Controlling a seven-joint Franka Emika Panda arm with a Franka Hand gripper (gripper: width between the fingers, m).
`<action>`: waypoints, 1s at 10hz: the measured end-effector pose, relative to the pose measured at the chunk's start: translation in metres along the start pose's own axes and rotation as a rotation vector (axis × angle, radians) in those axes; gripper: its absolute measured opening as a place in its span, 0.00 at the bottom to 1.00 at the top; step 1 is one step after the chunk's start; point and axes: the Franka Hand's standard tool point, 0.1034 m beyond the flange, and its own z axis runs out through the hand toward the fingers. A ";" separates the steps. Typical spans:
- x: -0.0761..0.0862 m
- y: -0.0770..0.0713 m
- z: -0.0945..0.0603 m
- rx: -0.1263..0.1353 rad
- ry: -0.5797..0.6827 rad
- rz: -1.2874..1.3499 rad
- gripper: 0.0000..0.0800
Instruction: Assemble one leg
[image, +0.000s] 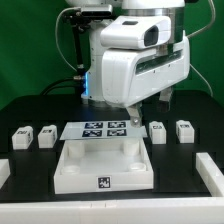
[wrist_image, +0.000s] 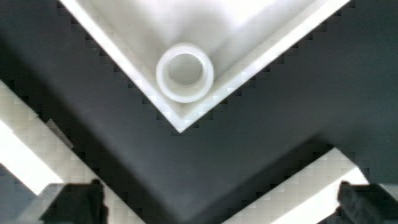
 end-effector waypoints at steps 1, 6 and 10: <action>0.000 0.000 0.000 0.001 0.000 0.000 0.81; 0.000 0.000 0.001 0.002 -0.001 0.000 0.81; 0.000 0.000 0.002 0.002 -0.001 0.000 0.81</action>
Offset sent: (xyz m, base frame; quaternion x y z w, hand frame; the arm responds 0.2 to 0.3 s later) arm 0.0000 0.0000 0.0000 0.0000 0.0000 0.0000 1.0000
